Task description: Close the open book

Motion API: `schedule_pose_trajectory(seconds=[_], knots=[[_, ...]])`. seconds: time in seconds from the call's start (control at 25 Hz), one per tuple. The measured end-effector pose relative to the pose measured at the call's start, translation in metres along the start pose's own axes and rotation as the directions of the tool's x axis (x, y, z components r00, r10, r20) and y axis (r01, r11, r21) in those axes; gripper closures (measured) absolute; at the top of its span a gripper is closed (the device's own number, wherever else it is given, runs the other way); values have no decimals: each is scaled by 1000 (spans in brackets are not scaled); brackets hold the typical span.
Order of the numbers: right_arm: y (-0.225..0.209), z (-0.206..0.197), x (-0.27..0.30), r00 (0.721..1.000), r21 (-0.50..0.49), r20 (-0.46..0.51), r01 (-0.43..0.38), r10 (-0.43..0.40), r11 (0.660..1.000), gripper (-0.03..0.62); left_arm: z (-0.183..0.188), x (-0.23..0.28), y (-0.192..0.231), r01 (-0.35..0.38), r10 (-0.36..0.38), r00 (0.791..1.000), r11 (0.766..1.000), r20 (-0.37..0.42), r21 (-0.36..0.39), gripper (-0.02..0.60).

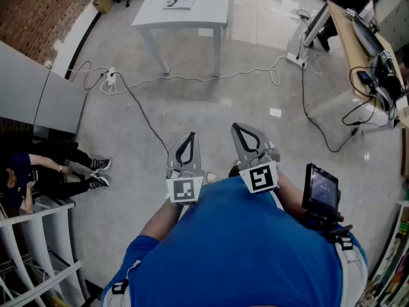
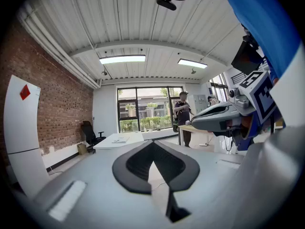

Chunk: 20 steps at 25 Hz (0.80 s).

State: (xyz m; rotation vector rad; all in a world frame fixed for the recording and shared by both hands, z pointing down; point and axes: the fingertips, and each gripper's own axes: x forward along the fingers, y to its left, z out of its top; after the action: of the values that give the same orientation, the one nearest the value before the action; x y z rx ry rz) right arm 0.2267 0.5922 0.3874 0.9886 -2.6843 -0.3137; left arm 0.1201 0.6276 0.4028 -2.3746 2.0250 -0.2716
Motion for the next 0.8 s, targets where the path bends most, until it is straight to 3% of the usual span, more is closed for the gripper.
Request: schedule_pose_trajectory(seconds=[0.44,0.8], knots=[[-7,7,33,1000,-11,23,19,-18,1000,591,-1,18,33,-30,30,1000,999,-1,24,575],[-61,9,113,999,-3,52,14,-14,1000,591,6,97,78,-60,63,997,997,-39,57,575]])
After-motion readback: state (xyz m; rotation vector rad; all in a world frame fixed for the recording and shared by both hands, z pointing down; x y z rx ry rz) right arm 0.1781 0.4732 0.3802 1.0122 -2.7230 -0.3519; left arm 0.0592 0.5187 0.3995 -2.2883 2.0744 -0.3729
